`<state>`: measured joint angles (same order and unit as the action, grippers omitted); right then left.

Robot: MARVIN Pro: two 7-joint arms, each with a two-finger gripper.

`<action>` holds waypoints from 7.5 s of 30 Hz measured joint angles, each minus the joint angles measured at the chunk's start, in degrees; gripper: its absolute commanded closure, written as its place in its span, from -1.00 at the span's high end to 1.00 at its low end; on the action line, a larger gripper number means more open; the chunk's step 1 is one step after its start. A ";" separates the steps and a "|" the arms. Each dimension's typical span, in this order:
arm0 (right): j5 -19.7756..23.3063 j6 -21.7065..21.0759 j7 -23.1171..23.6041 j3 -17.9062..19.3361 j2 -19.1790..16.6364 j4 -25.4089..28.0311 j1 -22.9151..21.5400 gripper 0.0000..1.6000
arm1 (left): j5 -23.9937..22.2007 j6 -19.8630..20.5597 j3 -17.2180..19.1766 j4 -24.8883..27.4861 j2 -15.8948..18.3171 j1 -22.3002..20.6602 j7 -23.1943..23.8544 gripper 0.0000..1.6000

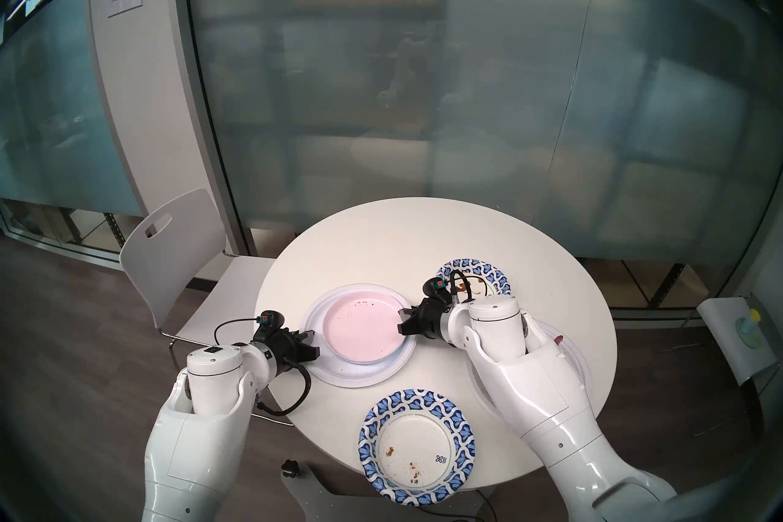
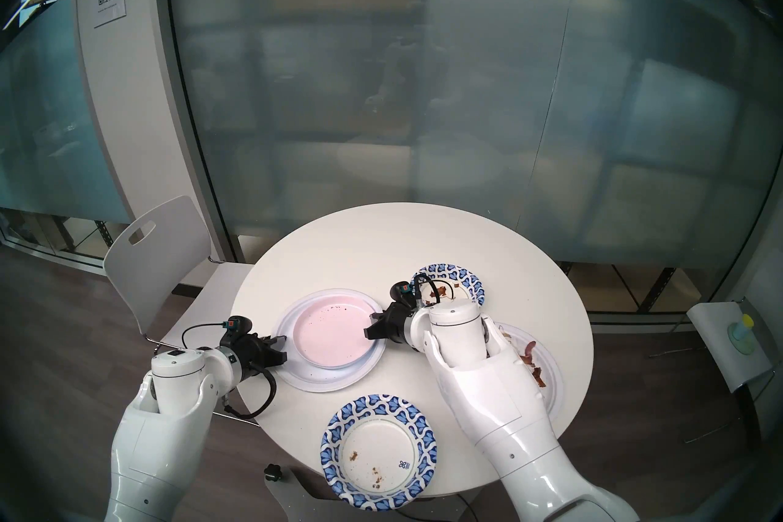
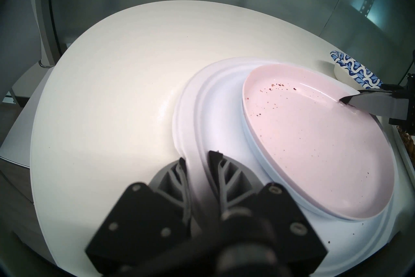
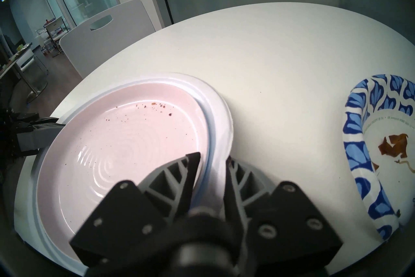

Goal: Stack the plates into one stack

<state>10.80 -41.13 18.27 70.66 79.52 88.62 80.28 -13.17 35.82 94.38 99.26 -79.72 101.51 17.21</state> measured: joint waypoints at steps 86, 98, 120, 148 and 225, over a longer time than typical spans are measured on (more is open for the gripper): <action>0.04 -2.50 2.63 -0.92 -0.78 -4.81 -5.01 -1.00 | 0.27 3.52 0.19 0.98 -2.12 -1.32 -1.54 -1.00; -0.41 -3.12 2.54 -0.96 -1.02 -3.26 -4.99 -1.00 | -0.82 6.21 1.00 2.62 -3.07 -1.83 -2.00 -1.00; -0.75 -7.06 2.40 1.04 -1.60 0.08 -6.15 -1.00 | -2.17 11.16 1.11 6.58 -5.19 -4.51 -3.18 -1.00; -0.30 -14.11 4.19 7.26 -6.90 15.86 -1.35 -1.00 | -3.65 19.27 -4.10 17.16 -8.30 -3.55 -3.19 -1.00; 1.53 -13.58 4.18 50.62 0.30 46.73 46.76 -1.00 | -14.54 18.63 -46.90 10.33 0.60 -17.31 -14.92 -1.00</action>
<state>12.33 -54.71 22.46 121.27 79.82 135.36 127.04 -27.71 54.45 47.49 109.59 -79.12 84.21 2.29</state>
